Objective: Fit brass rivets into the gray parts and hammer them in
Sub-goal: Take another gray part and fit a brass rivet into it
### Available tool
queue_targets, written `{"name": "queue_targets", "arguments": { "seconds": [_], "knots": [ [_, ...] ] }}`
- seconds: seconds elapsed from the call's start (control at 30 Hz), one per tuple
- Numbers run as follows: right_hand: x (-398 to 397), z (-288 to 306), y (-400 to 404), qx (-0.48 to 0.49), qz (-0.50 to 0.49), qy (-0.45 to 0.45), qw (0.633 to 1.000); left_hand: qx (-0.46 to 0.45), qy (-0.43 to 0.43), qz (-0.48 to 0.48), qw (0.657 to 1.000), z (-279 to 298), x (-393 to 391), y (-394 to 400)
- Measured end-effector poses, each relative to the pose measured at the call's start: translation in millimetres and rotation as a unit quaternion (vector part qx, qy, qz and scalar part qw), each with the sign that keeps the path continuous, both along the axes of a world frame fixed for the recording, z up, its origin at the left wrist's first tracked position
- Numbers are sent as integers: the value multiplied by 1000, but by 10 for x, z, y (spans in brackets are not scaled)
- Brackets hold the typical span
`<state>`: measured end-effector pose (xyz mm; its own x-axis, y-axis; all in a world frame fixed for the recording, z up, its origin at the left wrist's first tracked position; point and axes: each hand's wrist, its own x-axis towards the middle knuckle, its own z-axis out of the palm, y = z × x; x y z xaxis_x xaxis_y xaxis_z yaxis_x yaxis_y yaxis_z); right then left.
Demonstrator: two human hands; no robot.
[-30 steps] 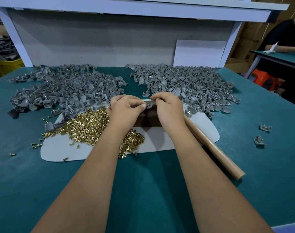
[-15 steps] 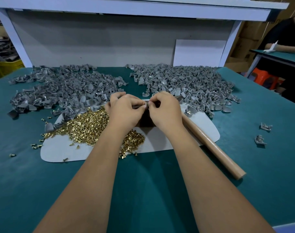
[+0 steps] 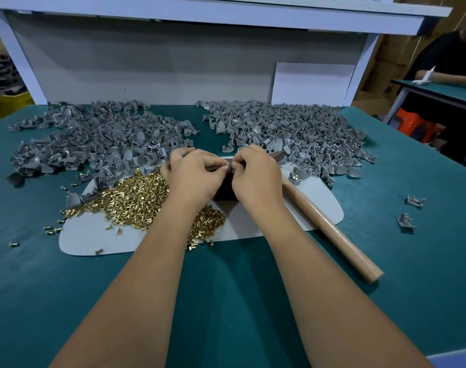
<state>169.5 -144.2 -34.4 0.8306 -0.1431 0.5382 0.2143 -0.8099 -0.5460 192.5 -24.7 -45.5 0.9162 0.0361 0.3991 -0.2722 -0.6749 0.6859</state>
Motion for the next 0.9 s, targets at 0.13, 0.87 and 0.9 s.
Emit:
{"name": "queue_targets", "arguments": {
  "seconds": [0.13, 0.87, 0.9],
  "knots": [
    [2, -7, 22, -54, -2, -15, 998, -4, -3, 7, 1000, -3, -2, -9],
    [2, 40, 55, 36, -25, 23, 999, -25, 29, -12, 999, 8, -1, 17],
    [4, 38, 51, 33, -26, 26, 999, -23, 32, -10, 999, 3, 5, 15]
  ]
}}
